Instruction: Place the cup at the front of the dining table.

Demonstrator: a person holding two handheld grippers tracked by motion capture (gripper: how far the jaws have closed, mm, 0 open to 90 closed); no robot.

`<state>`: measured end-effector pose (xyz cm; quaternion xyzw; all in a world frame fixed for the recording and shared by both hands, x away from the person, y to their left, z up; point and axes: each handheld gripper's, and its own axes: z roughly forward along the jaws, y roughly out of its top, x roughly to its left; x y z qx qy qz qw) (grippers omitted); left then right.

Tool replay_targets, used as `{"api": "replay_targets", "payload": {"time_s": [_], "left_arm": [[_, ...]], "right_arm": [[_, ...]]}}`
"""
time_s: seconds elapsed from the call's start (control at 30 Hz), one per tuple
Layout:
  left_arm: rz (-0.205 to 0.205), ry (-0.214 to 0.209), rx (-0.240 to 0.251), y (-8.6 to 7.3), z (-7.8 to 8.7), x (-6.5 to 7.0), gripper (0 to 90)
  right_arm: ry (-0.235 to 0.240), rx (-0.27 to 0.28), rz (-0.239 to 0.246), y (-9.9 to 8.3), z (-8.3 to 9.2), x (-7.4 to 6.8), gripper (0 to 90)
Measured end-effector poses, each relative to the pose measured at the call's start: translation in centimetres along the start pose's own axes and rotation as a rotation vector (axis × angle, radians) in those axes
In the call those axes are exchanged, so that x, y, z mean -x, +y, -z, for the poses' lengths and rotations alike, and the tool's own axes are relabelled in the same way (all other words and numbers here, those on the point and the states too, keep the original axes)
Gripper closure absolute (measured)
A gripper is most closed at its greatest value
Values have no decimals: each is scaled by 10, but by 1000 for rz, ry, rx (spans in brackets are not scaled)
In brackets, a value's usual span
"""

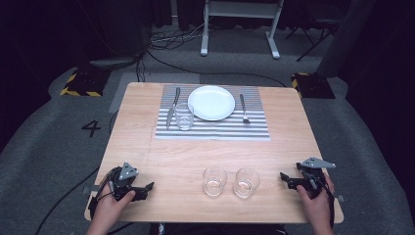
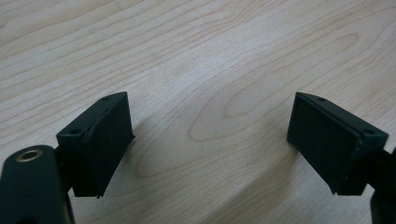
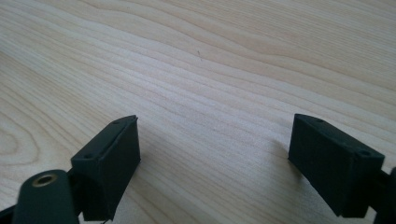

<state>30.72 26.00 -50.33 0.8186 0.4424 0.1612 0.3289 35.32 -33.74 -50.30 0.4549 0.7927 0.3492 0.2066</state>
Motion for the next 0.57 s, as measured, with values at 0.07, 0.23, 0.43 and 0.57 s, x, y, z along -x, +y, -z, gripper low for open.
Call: {"api": "replay_targets", "payload": {"time_s": [0.07, 0.23, 0.43, 0.57], "left_arm": [[0, 1, 0, 0, 0, 0, 143], [2, 6, 0, 0, 0, 0, 142], [3, 6, -2, 0, 0, 0, 142], [3, 6, -1, 0, 0, 0, 142]], "right_arm": [[0, 0, 0, 0, 0, 0, 165], [0, 0, 0, 0, 0, 0, 165], [0, 0, 0, 0, 0, 0, 165], [0, 0, 0, 0, 0, 0, 165]]}}
